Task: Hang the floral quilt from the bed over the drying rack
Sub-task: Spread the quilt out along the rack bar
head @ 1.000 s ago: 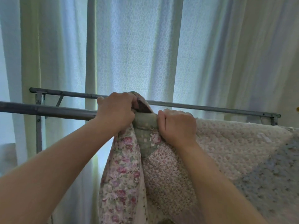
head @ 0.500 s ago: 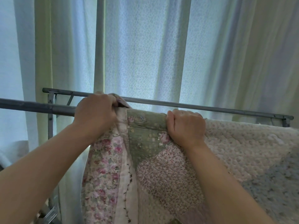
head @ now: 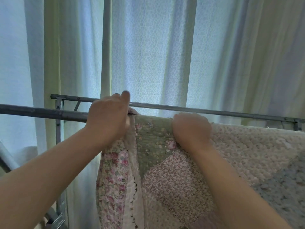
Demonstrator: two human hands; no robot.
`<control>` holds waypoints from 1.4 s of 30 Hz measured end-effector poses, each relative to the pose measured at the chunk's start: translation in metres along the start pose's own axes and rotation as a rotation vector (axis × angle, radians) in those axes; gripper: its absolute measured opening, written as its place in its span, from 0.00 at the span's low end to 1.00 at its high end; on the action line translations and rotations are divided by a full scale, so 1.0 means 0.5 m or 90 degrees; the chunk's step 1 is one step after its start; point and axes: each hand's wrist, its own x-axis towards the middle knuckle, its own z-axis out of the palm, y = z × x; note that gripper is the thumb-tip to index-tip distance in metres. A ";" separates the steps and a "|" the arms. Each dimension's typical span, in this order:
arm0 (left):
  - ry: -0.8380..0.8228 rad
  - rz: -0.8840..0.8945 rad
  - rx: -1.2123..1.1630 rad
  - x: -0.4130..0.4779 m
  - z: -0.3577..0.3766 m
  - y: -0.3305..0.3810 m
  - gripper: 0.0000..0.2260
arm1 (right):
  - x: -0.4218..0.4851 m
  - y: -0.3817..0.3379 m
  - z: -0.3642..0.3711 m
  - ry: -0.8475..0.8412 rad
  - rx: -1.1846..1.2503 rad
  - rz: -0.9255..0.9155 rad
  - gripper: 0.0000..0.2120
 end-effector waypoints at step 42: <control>-0.098 -0.050 0.092 -0.024 0.005 -0.122 0.10 | 0.009 -0.146 0.042 -0.001 0.004 -0.014 0.20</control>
